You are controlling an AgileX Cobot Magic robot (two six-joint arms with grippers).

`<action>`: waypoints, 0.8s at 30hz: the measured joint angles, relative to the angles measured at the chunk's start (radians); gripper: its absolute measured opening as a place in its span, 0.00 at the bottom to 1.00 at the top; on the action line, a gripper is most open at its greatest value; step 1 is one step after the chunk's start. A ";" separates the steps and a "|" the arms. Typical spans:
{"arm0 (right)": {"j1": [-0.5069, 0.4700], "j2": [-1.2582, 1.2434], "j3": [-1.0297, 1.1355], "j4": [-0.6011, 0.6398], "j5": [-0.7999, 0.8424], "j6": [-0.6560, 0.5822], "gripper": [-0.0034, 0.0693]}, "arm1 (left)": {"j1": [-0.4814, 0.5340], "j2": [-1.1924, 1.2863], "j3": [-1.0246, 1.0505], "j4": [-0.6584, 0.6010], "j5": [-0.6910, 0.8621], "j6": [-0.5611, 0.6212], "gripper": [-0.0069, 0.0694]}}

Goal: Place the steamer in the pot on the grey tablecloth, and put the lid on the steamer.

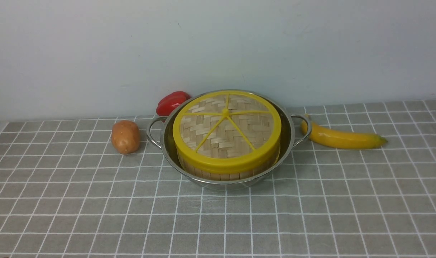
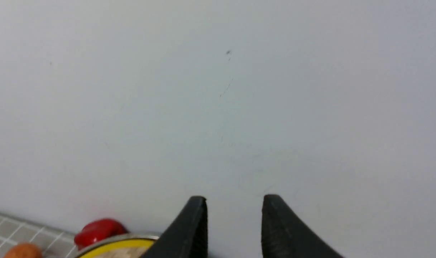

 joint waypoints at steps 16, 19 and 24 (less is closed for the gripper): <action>-0.281 -0.456 0.513 -0.008 -0.164 0.033 0.38 | 0.000 0.000 0.000 0.000 0.000 0.000 0.62; -0.299 -0.538 0.623 -0.027 -0.218 0.037 0.38 | 0.000 0.000 0.000 0.000 0.000 0.000 0.62; -0.300 -0.686 0.816 -0.033 -0.234 0.083 0.38 | 0.000 0.000 0.000 0.001 0.000 0.000 0.62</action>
